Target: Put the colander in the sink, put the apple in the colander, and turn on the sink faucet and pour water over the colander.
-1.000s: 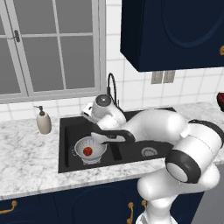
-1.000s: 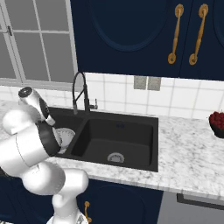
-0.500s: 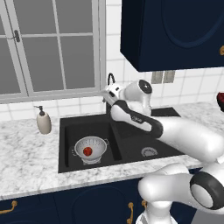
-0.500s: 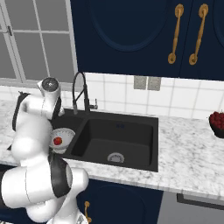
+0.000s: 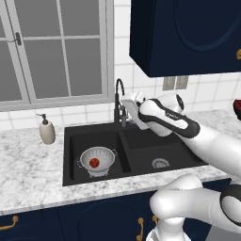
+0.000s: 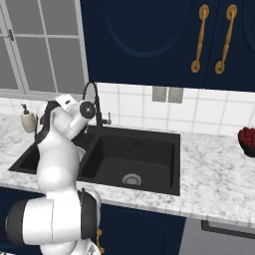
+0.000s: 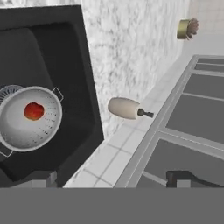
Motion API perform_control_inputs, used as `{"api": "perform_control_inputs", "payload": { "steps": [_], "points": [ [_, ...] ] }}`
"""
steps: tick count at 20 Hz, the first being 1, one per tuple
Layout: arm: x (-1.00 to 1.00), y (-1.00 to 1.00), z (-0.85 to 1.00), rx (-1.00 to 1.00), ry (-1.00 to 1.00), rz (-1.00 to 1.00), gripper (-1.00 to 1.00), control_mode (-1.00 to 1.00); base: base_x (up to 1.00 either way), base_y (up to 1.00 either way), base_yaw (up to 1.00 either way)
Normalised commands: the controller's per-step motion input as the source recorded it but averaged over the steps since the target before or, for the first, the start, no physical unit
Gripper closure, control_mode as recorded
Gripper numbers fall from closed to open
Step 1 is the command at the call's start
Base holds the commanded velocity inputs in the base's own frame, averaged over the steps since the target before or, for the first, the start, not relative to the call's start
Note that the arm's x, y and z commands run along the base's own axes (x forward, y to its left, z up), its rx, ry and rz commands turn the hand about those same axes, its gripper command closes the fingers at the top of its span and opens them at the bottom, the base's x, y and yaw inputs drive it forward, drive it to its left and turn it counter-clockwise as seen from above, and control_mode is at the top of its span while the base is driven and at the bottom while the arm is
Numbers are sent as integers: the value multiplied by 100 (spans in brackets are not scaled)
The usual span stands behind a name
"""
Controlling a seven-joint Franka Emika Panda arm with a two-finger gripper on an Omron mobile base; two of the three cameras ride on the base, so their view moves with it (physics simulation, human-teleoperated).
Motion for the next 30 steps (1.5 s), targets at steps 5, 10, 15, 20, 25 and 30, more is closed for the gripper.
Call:
{"api": "perform_control_inputs", "payload": {
  "steps": [5, 10, 15, 20, 25, 30],
  "points": [
    [0, -48, 20, 5, -5, 27, -100, -100, 0, 0, 0],
    [0, -46, 26, 9, -4, 21, -100, -100, 0, 0, 0],
    [5, -29, 0, 7, -6, 12, -100, -100, 0, 0, 0],
    [28, -2, -13, 0, -4, 8, -100, -100, 0, 0, 0],
    [29, 2, -32, 0, -1, 3, -100, -100, 0, 0, 0],
    [21, 9, -32, 0, 0, 0, -100, -100, 0, 0, 0]
  ]
}}
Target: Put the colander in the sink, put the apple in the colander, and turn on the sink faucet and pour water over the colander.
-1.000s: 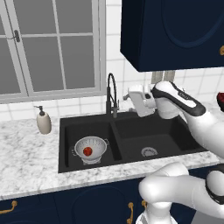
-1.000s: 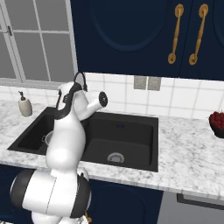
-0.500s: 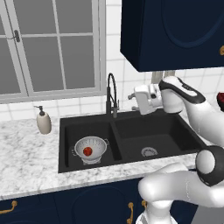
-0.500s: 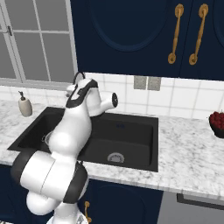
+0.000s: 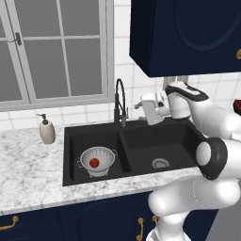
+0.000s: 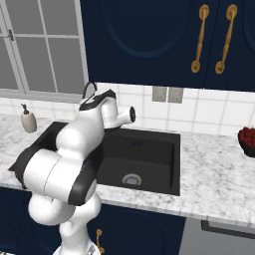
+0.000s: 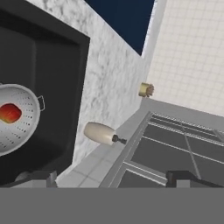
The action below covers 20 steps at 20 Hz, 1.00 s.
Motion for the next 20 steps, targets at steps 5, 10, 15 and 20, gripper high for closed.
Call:
{"api": "perform_control_inputs", "payload": {
  "steps": [5, 10, 15, 20],
  "points": [
    [20, 12, -31, 0, -2, 0, -100, -100, 0, 0, 0],
    [22, 0, -29, 3, -8, 0, -100, -100, 0, 0, 0],
    [23, -10, -33, 10, -9, 0, -100, -100, 0, 0, 0],
    [27, -8, -50, 7, -9, 1, -100, -100, 0, 0, 0]
  ]
}}
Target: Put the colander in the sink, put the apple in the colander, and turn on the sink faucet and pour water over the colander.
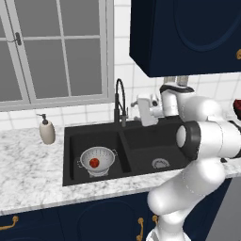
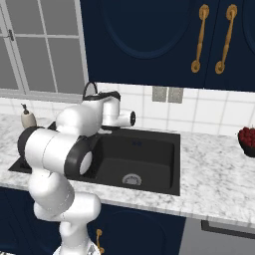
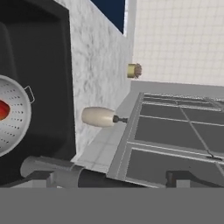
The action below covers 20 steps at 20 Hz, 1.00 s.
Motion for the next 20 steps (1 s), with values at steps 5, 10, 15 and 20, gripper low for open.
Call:
{"api": "perform_control_inputs", "payload": {
  "steps": [5, 10, 15, 20],
  "points": [
    [29, 0, -45, 1, -6, 1, -100, -100, 0, 0, 0],
    [32, 0, -38, 0, -3, 2, -100, -100, 0, 0, 0],
    [28, 0, -24, 1, -5, 3, -100, -100, 0, 0, 0],
    [21, 14, -14, 0, -3, 1, -100, -100, 0, 0, 0]
  ]
}}
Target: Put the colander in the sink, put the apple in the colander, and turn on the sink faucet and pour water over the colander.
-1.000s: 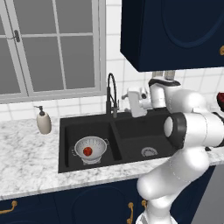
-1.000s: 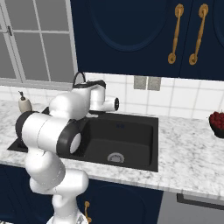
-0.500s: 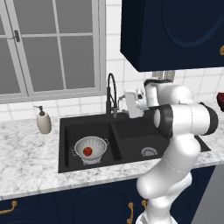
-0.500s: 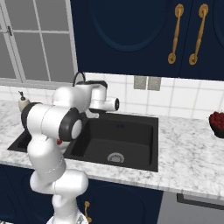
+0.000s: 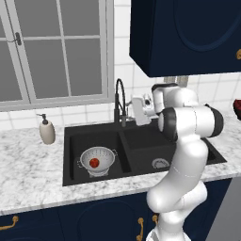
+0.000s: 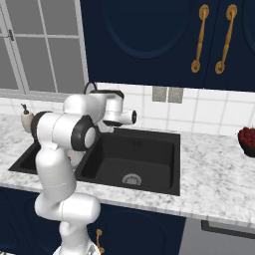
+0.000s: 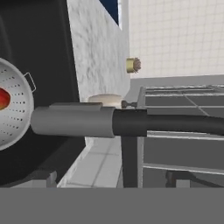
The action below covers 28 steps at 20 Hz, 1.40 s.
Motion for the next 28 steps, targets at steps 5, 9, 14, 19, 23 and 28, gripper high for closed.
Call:
{"api": "perform_control_inputs", "payload": {
  "steps": [5, 9, 14, 19, 23, 28],
  "points": [
    [13, 45, -14, 0, 0, 0, -100, -100, 0, 0, 0],
    [4, 44, -11, 0, -1, 0, -100, -100, 0, 0, 0],
    [4, 37, -6, 0, -1, 0, -100, -100, 0, 0, 0],
    [-3, 67, 0, 0, -7, -15, -100, -100, 0, 0, 0],
    [-3, 94, 0, -2, -9, -28, -100, -100, 0, 0, 0],
    [0, 62, 0, 0, -3, -27, -100, -100, 0, 0, 0]
  ]
}}
